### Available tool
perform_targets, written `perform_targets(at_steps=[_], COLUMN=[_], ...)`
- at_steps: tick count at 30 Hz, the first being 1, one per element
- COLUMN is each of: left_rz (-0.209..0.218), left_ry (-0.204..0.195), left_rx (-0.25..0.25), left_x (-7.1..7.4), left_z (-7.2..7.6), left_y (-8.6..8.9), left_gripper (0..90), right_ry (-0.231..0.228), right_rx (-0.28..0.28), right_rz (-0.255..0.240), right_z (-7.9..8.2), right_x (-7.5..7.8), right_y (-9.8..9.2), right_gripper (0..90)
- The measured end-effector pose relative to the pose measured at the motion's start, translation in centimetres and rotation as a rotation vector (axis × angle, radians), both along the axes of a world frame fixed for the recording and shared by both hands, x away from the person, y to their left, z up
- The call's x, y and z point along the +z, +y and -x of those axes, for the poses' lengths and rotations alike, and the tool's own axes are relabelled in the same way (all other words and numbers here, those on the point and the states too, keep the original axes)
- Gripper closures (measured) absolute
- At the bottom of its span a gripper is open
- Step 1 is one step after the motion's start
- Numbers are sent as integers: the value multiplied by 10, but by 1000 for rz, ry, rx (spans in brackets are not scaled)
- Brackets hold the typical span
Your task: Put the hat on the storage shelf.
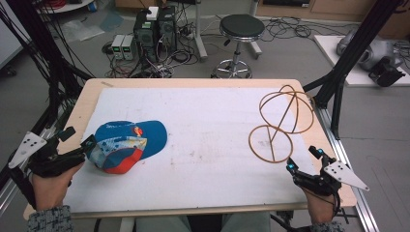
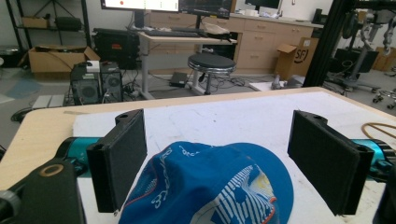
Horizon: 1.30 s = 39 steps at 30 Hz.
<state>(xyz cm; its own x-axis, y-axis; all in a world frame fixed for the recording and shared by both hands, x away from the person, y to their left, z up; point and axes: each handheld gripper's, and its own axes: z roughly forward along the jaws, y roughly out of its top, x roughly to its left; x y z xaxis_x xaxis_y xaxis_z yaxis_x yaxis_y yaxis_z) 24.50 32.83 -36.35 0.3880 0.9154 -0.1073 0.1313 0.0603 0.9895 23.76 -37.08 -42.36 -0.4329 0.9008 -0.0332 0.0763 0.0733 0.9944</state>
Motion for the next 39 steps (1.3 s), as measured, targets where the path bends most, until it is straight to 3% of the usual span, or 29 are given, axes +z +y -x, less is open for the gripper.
perform_targets(at_steps=[21,39], left_rz=[8,14], left_ry=[-40,44], left_rx=[-9,-9], left_x=[-3,-40], left_z=[-2,-25], left_y=[1,-4], left_gripper=[249,284], right_ry=[3,14], right_rx=[19,21], right_rz=[15,16], right_z=[0,-1], right_x=[0,-1], right_y=[1,1], right_gripper=[111,111])
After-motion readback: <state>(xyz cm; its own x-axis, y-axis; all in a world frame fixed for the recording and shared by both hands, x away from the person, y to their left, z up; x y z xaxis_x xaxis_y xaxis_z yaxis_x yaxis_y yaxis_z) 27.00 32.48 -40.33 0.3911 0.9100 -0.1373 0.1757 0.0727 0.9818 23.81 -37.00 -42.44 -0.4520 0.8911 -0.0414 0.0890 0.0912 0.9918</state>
